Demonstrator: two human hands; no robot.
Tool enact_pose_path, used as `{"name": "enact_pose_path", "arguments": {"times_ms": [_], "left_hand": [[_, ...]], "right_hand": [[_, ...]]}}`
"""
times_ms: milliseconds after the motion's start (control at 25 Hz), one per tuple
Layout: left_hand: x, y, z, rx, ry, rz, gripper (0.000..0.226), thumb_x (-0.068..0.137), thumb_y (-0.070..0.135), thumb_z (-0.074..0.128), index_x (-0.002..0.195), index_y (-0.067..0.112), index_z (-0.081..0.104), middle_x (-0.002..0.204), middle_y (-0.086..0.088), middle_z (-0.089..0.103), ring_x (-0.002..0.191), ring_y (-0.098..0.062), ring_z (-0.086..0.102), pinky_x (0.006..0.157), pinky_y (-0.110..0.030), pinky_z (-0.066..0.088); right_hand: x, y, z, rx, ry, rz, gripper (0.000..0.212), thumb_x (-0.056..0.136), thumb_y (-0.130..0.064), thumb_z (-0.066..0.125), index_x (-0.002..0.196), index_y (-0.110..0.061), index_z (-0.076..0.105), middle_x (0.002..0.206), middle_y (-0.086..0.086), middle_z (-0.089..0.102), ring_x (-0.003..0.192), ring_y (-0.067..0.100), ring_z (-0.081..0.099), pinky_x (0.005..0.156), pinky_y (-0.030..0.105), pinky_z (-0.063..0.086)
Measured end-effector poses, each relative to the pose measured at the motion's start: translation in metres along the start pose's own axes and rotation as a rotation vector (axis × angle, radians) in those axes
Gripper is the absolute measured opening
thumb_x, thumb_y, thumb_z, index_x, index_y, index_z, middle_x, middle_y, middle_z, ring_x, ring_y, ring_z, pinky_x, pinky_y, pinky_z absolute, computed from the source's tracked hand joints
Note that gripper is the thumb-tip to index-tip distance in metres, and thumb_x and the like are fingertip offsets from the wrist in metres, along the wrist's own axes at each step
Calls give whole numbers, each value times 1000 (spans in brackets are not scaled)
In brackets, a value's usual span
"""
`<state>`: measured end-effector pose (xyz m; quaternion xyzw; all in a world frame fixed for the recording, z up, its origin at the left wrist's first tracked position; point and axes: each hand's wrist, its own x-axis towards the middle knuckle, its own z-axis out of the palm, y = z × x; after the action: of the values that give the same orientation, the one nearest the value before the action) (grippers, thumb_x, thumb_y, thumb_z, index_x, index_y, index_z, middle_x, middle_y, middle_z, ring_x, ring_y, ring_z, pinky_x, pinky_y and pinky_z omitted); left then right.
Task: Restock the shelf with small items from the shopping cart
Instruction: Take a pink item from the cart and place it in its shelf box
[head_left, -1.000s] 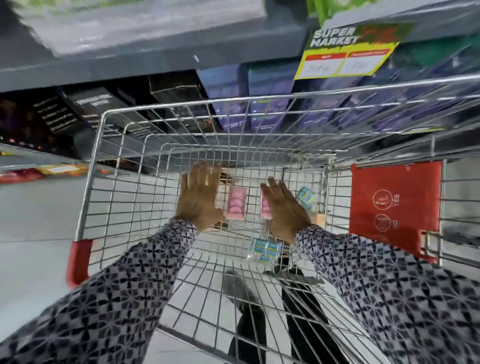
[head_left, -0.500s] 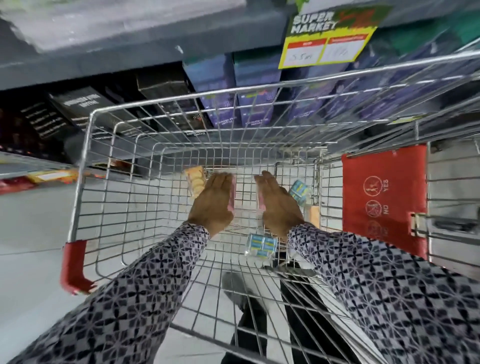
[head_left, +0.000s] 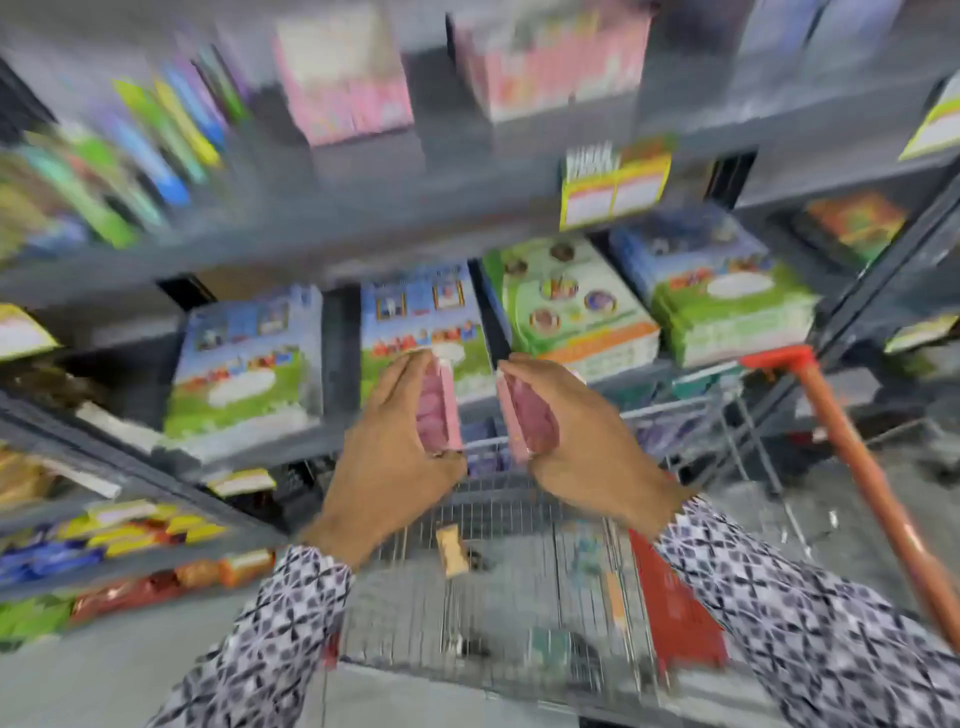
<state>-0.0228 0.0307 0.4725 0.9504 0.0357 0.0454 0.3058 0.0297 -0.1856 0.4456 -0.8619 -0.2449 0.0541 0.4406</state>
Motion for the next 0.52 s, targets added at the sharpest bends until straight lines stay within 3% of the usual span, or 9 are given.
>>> {"name": "enact_pose_path", "arguments": {"times_ms": [200, 320, 400, 520], "left_hand": [[57, 73, -122, 126, 184, 185, 112, 58, 53, 57, 163, 24, 33, 168, 6, 35, 156, -14, 30, 130, -29, 21], [103, 99, -166, 192, 193, 225, 110, 59, 48, 61, 162, 18, 37, 167, 1, 38, 155, -20, 34, 128, -27, 21], [136, 115, -192, 232, 164, 211, 96, 62, 37, 63, 152, 8, 50, 157, -9, 51, 146, -27, 44, 121, -26, 30], [189, 118, -215, 270, 95, 124, 73, 64, 39, 61, 126, 0, 68, 129, -21, 69, 121, -36, 63, 105, -41, 49]], "right_hand": [[65, -119, -117, -93, 123, -275, 88, 59, -22, 65, 146, -29, 50, 147, -12, 52, 134, 7, 51, 113, 30, 42], [124, -154, -153, -224, 164, -333, 84, 57, -28, 64, 141, -28, 54, 131, -12, 60, 115, 7, 54, 106, 34, 44], [178, -168, -161, -334, 165, -336, 72, 63, -31, 67, 135, -32, 59, 126, -8, 70, 111, 19, 64, 101, 34, 49], [241, -190, -154, -390, 21, -268, 69, 68, -55, 60, 132, -29, 62, 128, 2, 72, 118, 29, 64, 101, 34, 49]]}}
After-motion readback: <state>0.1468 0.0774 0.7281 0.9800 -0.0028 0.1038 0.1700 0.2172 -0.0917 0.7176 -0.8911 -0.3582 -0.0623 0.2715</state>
